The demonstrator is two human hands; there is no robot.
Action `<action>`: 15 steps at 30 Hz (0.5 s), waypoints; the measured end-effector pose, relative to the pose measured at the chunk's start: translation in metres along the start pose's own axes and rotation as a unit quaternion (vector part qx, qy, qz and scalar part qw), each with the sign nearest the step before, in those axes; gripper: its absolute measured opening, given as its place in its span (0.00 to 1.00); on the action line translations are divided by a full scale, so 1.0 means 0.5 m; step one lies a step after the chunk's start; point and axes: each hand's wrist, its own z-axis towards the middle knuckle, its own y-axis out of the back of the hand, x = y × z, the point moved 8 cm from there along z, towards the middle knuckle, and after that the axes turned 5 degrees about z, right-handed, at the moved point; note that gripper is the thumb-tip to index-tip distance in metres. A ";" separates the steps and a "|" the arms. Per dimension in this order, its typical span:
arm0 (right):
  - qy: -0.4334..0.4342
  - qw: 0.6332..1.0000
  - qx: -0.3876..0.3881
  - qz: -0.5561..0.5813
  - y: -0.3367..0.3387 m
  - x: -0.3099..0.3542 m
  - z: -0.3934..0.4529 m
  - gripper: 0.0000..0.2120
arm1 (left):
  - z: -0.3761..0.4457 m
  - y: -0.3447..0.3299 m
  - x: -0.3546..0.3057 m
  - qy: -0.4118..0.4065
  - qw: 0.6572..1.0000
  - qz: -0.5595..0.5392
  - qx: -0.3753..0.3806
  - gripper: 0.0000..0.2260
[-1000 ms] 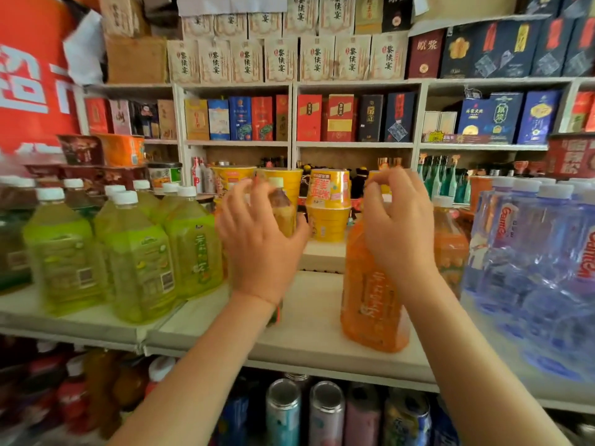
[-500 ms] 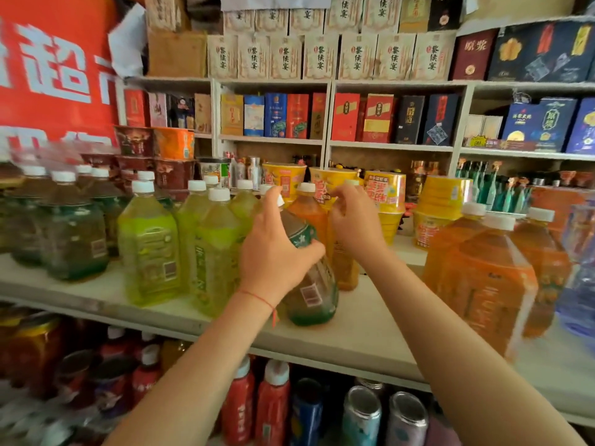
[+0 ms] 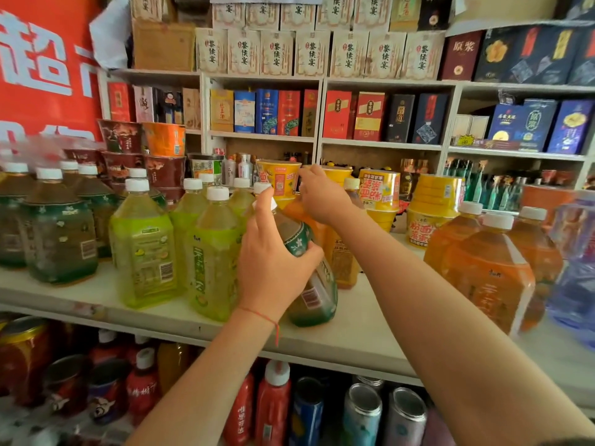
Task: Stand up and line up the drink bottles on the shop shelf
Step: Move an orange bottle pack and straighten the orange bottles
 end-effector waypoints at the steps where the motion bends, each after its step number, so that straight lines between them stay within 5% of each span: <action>1: 0.003 1.000 -0.005 -0.001 0.003 0.001 -0.006 0.21 | -0.005 0.005 0.001 0.000 1.000 -0.003 -0.008 0.44; 15: -0.040 0.974 -0.087 0.206 0.055 -0.070 -0.144 0.08 | -0.008 0.016 -0.034 -0.066 0.987 0.146 0.015 0.40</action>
